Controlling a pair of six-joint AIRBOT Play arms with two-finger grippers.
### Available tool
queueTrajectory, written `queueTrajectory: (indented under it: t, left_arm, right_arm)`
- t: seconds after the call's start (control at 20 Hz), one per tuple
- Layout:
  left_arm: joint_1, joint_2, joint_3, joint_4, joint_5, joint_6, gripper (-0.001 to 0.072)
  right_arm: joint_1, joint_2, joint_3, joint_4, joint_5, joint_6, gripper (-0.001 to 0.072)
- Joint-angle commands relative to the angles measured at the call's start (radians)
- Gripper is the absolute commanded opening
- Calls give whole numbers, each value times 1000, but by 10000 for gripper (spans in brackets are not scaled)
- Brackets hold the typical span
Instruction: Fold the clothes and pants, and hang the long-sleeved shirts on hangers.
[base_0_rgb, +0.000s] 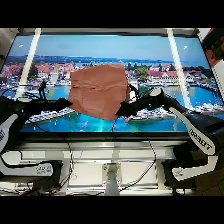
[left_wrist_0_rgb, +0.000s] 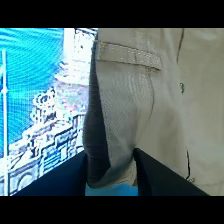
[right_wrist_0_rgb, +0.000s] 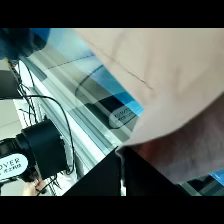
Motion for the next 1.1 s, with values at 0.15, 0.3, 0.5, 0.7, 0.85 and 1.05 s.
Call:
queueTrajectory:
  t: [0.15, 0.3, 0.5, 0.7, 0.85, 1.05]
  left_arm:
    - [-12, -5, 17, -150, 91, 2, 18]
    - [-12, 0, 24, -204, 65, 1, 17]
    - [-12, 1, 26, -334, -60, 2, 17]
    - [-12, 1, 26, -364, -171, 2, 17]
    - [-12, 1, 26, -364, -203, 2, 17]
    - [-12, 1, 25, -364, -203, 1, 17]
  right_arm:
    - [0, 1, 64, -57, 23, 1, 8]
    - [-1, 1, 64, -101, 35, 1, 9]
    - [-1, 1, 65, -210, 7, 109, 27]
    - [-1, 5, 65, -407, -3, 153, 169]
    - [-13, 32, 65, -493, -32, 187, 206]
    - [-152, 130, 65, -508, -103, 196, 207]
